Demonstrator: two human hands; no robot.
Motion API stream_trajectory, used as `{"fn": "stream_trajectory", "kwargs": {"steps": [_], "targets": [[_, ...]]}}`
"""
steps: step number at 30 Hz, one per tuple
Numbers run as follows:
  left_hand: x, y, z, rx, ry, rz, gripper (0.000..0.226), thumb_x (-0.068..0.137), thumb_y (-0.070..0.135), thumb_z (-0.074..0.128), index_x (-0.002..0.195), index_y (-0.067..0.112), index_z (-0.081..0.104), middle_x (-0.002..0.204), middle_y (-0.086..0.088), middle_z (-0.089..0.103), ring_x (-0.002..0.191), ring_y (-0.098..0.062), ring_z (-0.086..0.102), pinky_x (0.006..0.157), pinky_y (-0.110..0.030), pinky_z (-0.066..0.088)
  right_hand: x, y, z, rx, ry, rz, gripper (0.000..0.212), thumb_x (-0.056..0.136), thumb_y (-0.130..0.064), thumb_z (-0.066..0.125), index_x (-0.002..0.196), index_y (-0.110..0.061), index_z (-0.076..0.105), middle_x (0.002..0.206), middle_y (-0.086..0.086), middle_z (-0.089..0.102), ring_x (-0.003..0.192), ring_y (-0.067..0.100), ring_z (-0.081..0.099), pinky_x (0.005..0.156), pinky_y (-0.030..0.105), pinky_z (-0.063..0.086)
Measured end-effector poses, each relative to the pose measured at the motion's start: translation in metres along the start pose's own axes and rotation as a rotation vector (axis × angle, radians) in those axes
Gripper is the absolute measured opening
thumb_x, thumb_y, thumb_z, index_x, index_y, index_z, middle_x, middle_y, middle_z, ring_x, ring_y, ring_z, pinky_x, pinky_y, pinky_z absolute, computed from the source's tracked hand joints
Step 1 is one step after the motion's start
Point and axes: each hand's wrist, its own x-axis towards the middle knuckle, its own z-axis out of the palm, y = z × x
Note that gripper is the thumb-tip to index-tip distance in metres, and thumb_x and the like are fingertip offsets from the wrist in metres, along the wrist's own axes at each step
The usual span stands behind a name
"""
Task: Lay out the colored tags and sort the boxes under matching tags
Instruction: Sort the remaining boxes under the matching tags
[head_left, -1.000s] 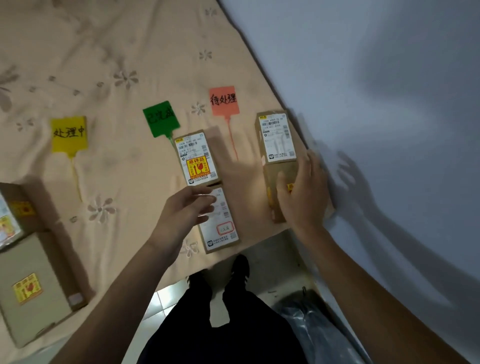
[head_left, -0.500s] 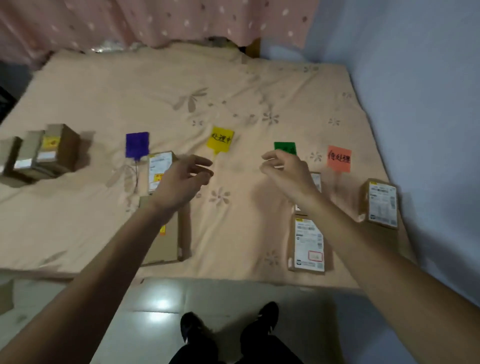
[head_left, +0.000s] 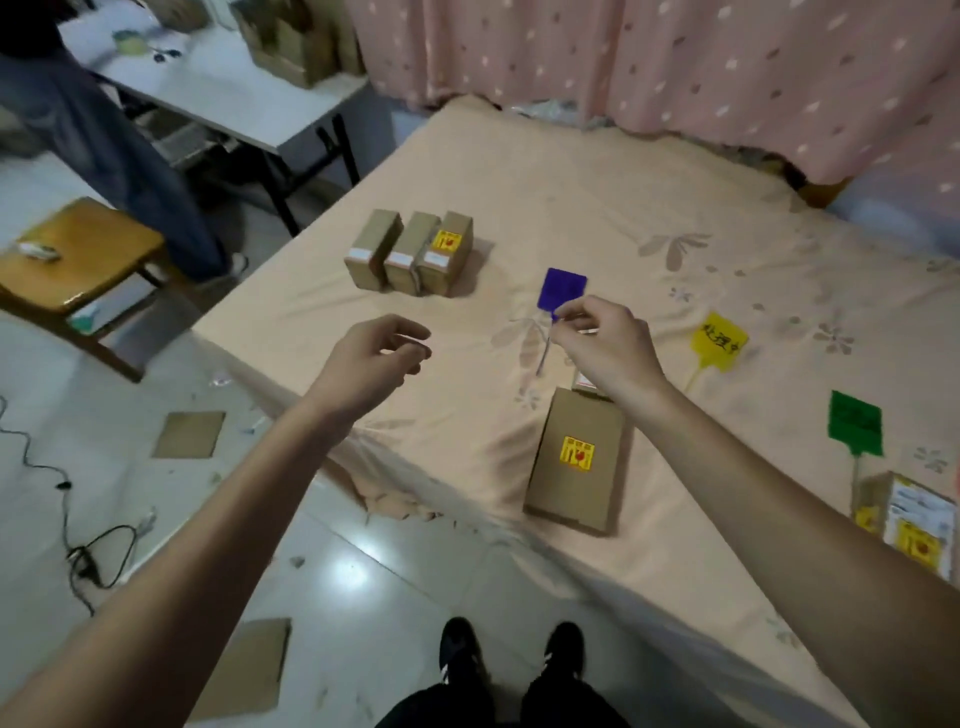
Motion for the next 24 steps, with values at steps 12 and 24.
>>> {"fn": "stream_trajectory", "kwargs": {"steps": [12,24], "targets": [[0.083,-0.01,-0.053,-0.029,0.076,-0.078,0.016,0.098,0.017,0.065,0.11,0.022,0.074,0.114,-0.015,0.079,0.108,-0.035,0.075,0.095,-0.054,0.059,0.1,-0.055,0.082,0.0,-0.145,-0.076,0.012,0.091,-0.023,0.069,0.1,-0.026,0.077,0.09,-0.017,0.071,0.111,0.014,0.069,0.095,0.03,0.053],[0.211,-0.027,-0.039,-0.016,-0.008,-0.175,0.022,0.099,0.018,0.064,0.119,0.021,0.073,0.116,-0.01,0.077,0.107,-0.03,0.076,0.102,-0.051,0.058,0.202,-0.038,0.148,-0.068,-0.24,0.04,0.024,0.092,-0.022,0.067,0.114,-0.029,0.073,0.098,-0.007,0.073,0.103,0.014,0.065,0.074,0.012,0.043]]}}
